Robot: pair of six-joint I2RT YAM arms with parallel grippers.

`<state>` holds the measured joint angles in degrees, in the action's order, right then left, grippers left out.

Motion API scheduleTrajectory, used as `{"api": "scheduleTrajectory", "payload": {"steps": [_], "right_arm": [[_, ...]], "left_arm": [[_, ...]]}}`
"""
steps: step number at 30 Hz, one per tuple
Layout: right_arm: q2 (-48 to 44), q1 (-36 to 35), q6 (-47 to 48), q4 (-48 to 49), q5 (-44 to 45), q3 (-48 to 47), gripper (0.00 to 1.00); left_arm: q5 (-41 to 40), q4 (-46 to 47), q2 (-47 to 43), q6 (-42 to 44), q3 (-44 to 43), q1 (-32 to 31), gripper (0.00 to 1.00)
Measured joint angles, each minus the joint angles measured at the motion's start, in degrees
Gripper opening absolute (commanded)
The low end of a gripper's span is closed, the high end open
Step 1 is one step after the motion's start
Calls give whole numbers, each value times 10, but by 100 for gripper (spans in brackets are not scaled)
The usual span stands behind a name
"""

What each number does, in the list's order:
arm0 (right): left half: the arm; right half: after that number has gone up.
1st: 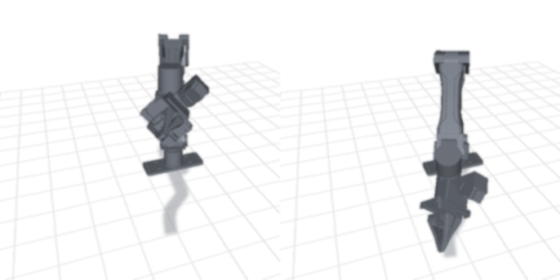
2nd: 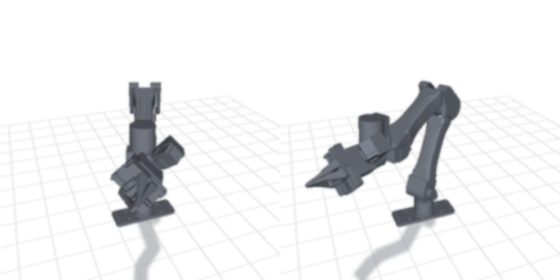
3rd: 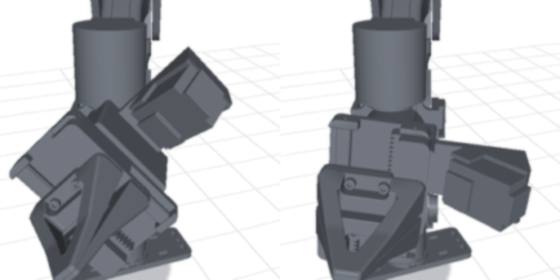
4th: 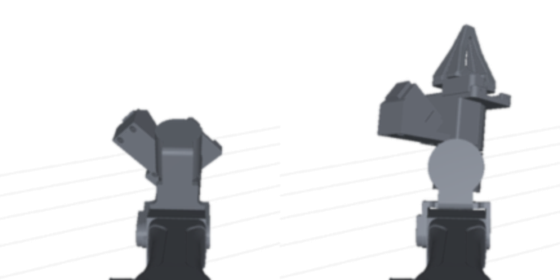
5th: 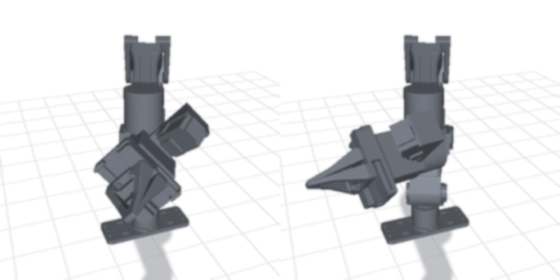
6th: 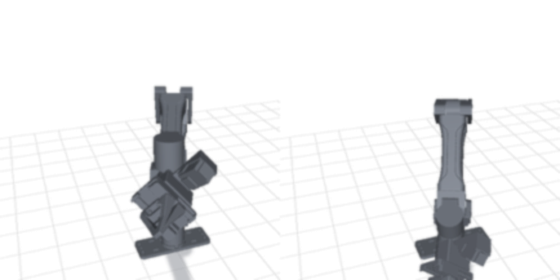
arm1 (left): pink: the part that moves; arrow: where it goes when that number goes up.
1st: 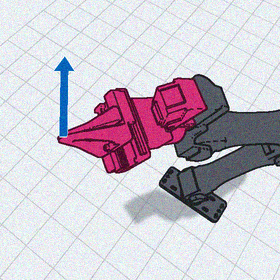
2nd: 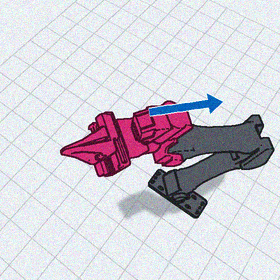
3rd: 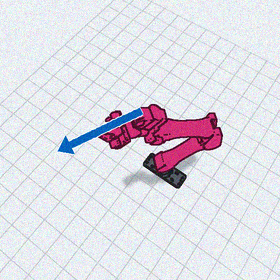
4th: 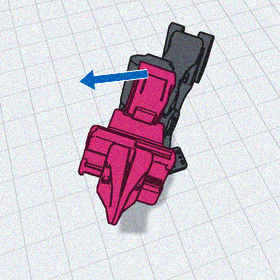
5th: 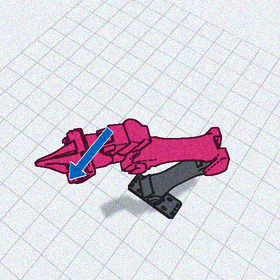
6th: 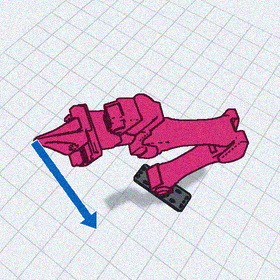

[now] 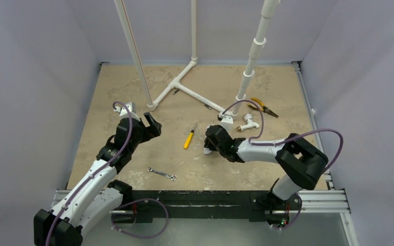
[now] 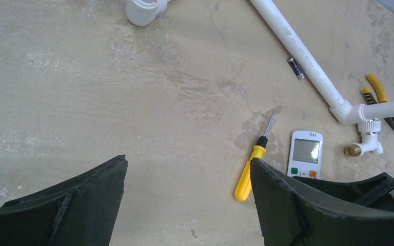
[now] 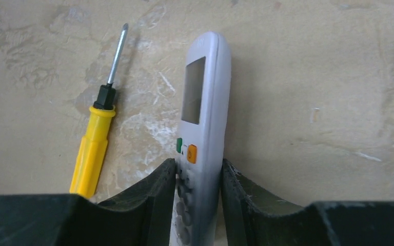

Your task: Load the batteries into the remote control

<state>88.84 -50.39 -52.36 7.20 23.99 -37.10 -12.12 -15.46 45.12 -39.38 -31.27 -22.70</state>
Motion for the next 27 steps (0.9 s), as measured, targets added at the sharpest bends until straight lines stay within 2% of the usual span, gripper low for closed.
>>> {"api": "scheduleTrajectory", "payload": {"steps": [1,3,4,7,12,14,16,22,27], "right_arm": [[15,-10,1,-10,11,-17,28],[41,-27,7,-26,30,-45,14],[51,-34,10,-34,39,-58,11],[75,-53,12,-56,66,-89,10],[72,-56,19,-53,74,-85,13],[59,-58,30,-46,64,-71,2],[43,-60,49,-38,54,-53,0],[-36,-66,179,-9,-7,21,0],[-106,-80,309,-3,-31,65,0]], "left_arm": [[0,0,0,0,0,0,87],[0,0,2,0,0,0,86],[0,0,2,0,0,0,86],[0,0,6,0,0,0,86],[0,0,10,0,0,0,86],[2,0,13,0,0,0,86],[5,-3,19,-1,-2,0,86],[53,-55,61,-31,-76,0,83],[144,-72,108,-84,-163,0,76]]}}
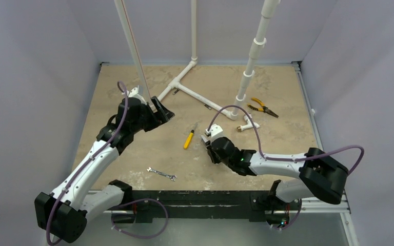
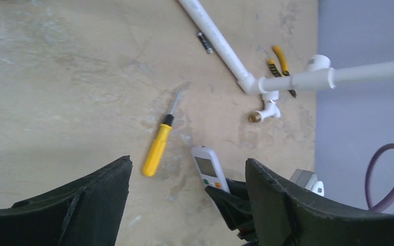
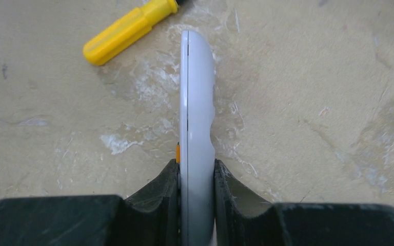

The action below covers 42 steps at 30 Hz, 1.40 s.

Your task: Load the batteries into the remote control

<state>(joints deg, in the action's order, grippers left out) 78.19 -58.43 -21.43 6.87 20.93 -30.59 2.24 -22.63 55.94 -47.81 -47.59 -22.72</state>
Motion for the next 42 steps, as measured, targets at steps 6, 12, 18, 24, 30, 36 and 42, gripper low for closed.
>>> {"api": "scheduleTrajectory", "payload": {"steps": [6,12,18,24,30,36,42], "right_arm": [[-65,-18,153,86,0,28,0],[-75,-43,285,197,7,58,0],[-46,-67,376,280,41,58,0],[-8,-118,474,381,120,58,0],[32,-148,568,469,200,58,0],[47,-160,621,542,226,58,0],[47,-165,644,570,231,58,0]], "left_arm": [[96,3,45,-56,-42,-7,72],[151,10,69,-101,-51,-27,71],[183,23,89,-130,-51,-49,70],[195,24,103,-142,-55,-63,66],[199,24,118,-146,-59,-64,54],[211,31,133,-146,-65,-71,47],[223,42,147,-151,-68,-75,13]]}}
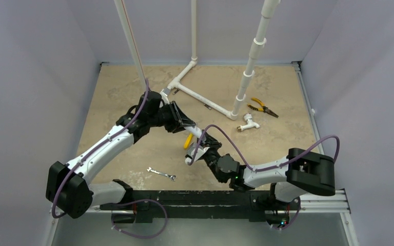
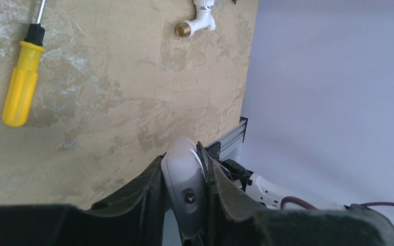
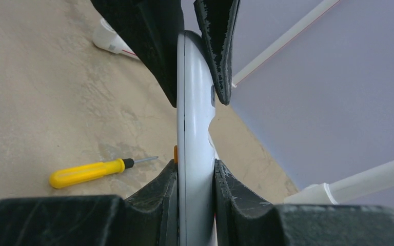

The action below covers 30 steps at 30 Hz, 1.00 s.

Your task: Load the batteries into the remote control

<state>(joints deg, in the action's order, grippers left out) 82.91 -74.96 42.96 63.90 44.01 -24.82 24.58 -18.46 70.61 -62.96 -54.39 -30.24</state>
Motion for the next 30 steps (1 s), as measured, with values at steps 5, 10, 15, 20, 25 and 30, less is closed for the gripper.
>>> {"api": "scheduleTrajectory", "payload": {"steps": [5,10,15,20,25,30], "right_arm": [[15,-1,27,14,9,0,39],[9,-9,22,14,19,0,69],[-98,-9,-59,-117,-19,-3,80],[-243,33,-176,-313,-146,-36,80],[-327,127,-260,-449,-303,-59,80],[-323,153,-301,-516,-399,-64,80]], "left_arm": [[-3,-7,0,-29,-2,-1,0],[-1,-2,0,-11,-2,-2,0],[-4,7,-2,11,-2,-2,0],[-18,-2,-21,46,-2,-2,0],[-14,5,-49,102,-1,-2,0],[27,35,-73,144,9,-4,0]]}}
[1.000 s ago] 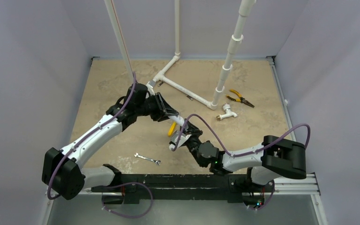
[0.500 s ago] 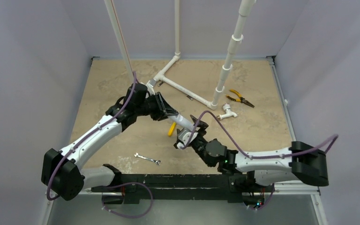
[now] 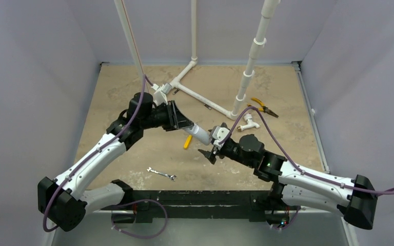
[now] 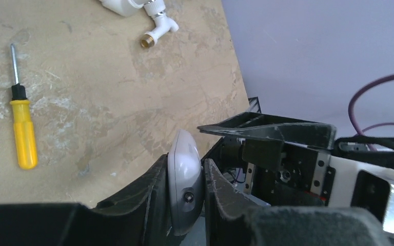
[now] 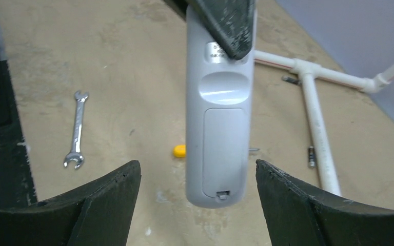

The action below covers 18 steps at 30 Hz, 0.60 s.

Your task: Load the batteries into the remote control

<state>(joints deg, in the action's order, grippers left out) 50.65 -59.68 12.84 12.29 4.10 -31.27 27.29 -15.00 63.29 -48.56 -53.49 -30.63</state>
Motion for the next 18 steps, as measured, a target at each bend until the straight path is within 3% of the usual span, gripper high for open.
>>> {"api": "scheduleTrajectory", "payload": {"steps": [11,18], "right_arm": [[16,9,-31,-18,-67,0,78],[15,9,-39,-7,-68,0,69]], "left_arm": [[79,3,-8,73,0,-11,0],[111,-6,-11,102,0,-13,0]]}}
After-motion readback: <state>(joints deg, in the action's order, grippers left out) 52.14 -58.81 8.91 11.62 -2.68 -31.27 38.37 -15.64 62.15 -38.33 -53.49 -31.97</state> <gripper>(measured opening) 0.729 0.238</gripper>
